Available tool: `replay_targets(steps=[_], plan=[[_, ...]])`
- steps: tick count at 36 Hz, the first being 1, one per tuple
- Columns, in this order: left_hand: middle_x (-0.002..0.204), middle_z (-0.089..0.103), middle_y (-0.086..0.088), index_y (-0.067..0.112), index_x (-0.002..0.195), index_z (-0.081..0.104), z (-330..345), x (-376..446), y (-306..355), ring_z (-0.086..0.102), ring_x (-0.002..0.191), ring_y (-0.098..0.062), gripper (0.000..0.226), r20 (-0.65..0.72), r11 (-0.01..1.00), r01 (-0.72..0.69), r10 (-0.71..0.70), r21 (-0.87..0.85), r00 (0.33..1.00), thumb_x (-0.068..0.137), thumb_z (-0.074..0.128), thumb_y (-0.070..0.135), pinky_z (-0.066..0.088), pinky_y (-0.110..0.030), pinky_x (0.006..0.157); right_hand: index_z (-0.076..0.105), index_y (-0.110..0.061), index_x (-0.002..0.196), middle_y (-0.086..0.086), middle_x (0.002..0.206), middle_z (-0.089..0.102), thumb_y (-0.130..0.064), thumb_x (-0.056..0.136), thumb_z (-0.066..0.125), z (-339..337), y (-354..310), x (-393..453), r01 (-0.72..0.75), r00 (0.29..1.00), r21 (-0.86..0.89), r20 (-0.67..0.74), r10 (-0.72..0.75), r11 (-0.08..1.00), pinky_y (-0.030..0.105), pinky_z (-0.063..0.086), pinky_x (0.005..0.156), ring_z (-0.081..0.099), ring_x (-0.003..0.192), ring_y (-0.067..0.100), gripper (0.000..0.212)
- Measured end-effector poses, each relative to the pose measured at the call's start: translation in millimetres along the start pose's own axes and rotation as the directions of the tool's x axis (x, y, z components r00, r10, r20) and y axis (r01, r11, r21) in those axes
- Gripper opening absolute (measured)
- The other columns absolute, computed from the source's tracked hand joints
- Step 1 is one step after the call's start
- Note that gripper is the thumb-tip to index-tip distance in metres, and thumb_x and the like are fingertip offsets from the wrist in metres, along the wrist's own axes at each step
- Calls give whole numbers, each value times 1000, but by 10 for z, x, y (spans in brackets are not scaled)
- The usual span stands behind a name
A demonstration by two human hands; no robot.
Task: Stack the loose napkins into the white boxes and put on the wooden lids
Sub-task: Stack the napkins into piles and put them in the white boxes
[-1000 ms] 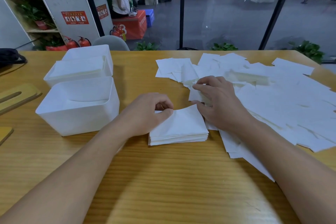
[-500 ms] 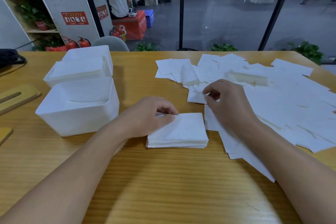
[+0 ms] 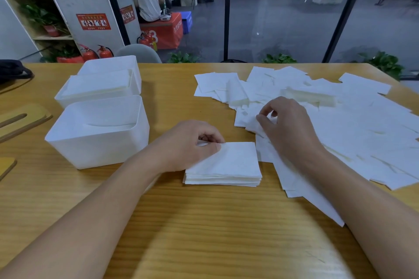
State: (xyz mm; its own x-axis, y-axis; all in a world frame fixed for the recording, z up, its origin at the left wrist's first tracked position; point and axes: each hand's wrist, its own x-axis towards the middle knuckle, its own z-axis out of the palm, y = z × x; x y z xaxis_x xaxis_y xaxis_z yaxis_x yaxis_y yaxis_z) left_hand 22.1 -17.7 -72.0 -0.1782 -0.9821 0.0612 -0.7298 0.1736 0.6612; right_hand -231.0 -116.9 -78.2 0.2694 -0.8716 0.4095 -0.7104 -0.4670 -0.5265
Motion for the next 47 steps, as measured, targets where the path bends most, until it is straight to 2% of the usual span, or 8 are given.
replay_targets(steps=[7, 11, 13, 19, 31, 36, 43, 47], plan=[[107, 72, 22, 39, 105, 81, 10, 6, -14, 67, 106, 2, 11, -4, 1000, -3, 3, -1, 1000, 105, 72, 31, 54, -25, 97, 68, -27, 95, -19, 100, 62, -28, 105, 65, -14, -75, -29, 15, 996, 114, 82, -24, 993, 33, 44, 90, 58, 102, 8, 10], [107, 72, 24, 40, 106, 81, 17, 10, -7, 67, 106, 4, 12, -4, 1000, -3, 3, 1, 1000, 105, 72, 31, 51, -18, 95, 70, -29, 101, -19, 103, 63, -33, 103, 70, 25, -2, -16, 82, 996, -43, 32, -80, 996, 38, 41, 101, 52, 102, 8, 4], [108, 72, 24, 40, 106, 81, 16, 8, 3, 66, 107, 6, 12, -1, 1000, 4, -4, 3, 1000, 105, 72, 32, 50, -15, 94, 73, -28, 107, -13, 109, 65, -38, 99, 74, 57, 34, 8, 99, 995, -108, 35, -96, 989, 37, 39, 103, 52, 106, 10, 13], [108, 72, 24, 39, 106, 82, 14, 1, 22, 66, 106, 5, 12, -3, 1000, 7, -7, -3, 1000, 105, 72, 32, 53, -21, 96, 72, -24, 92, -8, 96, 65, -48, 90, 81, 157, 56, 69, 121, 992, -214, 57, -111, 969, 44, 48, 94, 61, 92, 19, 25], [108, 73, 23, 38, 107, 82, 2, -10, 63, 66, 106, 5, 12, -6, 1000, 20, -20, -1, 1000, 104, 73, 32, 55, -28, 101, 77, -30, 81, -12, 82, 71, -32, 87, 88, 74, 68, 71, -106, 992, 114, 84, 97, 988, 27, 55, 71, 67, 79, 4, 13], [109, 73, 22, 38, 109, 82, -4, -12, 75, 66, 108, 6, 12, 3, 999, 27, -27, 20, 1000, 105, 72, 34, 54, -25, 101, 77, -26, 76, -8, 73, 73, -26, 91, 79, 91, 31, 88, -169, 983, 151, 95, 155, 974, 36, 56, 64, 69, 71, 10, 16], [109, 73, 22, 39, 108, 82, 7, -1, 49, 66, 107, 5, 11, 0, 999, 30, -30, 30, 1000, 104, 73, 33, 55, -27, 100, 76, -26, 72, -10, 68, 72, -22, 92, 69, 112, 13, 86, -167, 986, 175, 52, 161, 970, 25, 42, 54, 63, 60, 6, 22], [108, 73, 22, 40, 113, 79, 29, 14, 38, 66, 105, 2, 12, -54, 999, 16, -14, 47, 998, 105, 71, 37, 56, -29, 97, 78, -27, 78, -14, 86, 72, -25, 96, 72, 89, -15, 72, -101, 994, 181, -10, 105, 978, 24, 46, 63, 66, 75, 5, 20]])
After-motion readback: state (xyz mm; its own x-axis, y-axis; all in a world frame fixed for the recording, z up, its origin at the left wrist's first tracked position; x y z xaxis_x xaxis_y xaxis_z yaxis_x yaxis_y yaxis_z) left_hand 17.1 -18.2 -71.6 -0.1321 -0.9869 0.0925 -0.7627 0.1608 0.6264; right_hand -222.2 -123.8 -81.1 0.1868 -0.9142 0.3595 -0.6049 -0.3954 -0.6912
